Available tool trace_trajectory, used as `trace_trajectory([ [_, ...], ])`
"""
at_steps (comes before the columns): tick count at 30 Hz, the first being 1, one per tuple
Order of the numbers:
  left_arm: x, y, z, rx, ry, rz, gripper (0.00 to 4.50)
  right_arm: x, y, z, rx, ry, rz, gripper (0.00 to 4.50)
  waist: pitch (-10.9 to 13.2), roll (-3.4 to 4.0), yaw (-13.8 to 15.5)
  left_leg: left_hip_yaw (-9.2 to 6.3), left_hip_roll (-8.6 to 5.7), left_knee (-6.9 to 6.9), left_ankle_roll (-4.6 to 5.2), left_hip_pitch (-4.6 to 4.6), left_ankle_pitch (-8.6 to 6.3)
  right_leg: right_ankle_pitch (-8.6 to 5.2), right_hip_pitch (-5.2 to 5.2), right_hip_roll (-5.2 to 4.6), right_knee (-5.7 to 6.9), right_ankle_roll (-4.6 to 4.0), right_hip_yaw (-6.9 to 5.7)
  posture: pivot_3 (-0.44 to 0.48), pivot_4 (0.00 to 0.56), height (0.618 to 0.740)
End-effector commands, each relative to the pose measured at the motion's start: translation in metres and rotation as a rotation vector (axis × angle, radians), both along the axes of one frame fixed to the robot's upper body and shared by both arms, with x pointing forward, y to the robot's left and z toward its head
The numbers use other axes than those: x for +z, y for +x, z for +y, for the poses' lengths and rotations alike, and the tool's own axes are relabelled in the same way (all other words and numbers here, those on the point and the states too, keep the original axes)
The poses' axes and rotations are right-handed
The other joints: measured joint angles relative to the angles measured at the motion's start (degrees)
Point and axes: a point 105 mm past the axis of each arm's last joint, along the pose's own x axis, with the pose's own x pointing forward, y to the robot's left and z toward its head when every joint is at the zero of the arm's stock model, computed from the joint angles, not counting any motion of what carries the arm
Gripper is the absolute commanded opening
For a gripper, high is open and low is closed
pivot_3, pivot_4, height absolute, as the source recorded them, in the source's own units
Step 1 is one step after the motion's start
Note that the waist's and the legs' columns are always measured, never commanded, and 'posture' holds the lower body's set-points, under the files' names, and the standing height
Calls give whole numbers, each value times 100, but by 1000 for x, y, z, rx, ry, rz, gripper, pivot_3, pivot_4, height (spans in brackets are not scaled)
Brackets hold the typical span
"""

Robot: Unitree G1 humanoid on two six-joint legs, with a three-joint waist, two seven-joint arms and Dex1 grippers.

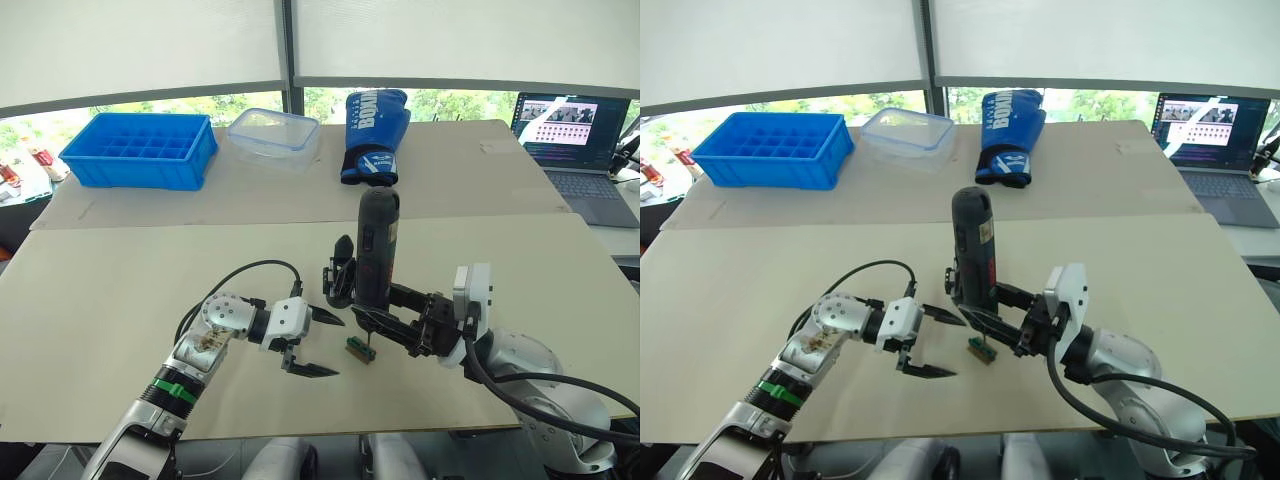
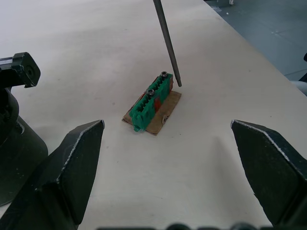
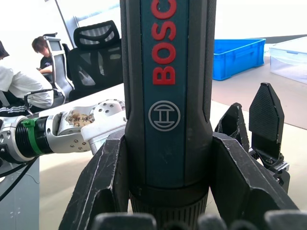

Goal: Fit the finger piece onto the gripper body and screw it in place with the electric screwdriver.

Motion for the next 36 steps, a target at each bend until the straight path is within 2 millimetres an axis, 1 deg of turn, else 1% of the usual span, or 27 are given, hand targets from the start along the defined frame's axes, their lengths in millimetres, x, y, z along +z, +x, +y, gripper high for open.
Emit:
trace_trajectory([
  [1, 9, 3, -3, -9, -27, -38, 4500, 12, -6, 3, 33, 9, -60, 1912, 0, 0, 1, 0, 0, 0, 0, 0, 0, 0, 0, 0, 0, 0, 0, 0, 150, 740],
  [4, 9, 2, -3, -8, -28, -38, 4500, 14, -8, 1, 35, 4, -62, 1912, 0, 0, 0, 0, 0, 0, 0, 0, 0, 0, 0, 0, 0, 0, 0, 0, 150, 740],
  [9, 8, 1, -3, -11, -29, -34, 4500, 30, -16, -2, 54, 39, -85, 1912, 0, 0, 1, 0, 0, 0, 0, 0, 0, 0, 0, 0, 0, 0, 1, 0, 150, 740],
  [13, 7, 0, -5, -14, -32, -29, 4500, 35, -13, -5, 14, 37, -125, 1912, 0, -1, 1, -1, 1, 0, 0, 0, 0, 0, 1, -1, -1, 0, 0, 0, 150, 740],
  [23, 7, 0, -6, -29, -30, -14, 4500, 32, -9, -4, -14, 17, -160, 1912, 0, -1, 3, 0, 0, 0, 0, 0, 0, 0, 0, -1, 0, 0, 1, 0, 150, 740],
  [36, 7, 0, -6, -26, -29, -26, 4500, 26, -8, -4, -17, 11, -148, 1912, 0, 0, 3, 0, 0, 0, 0, 0, 0, 0, 0, 0, 0, 0, 0, 0, 150, 740],
])
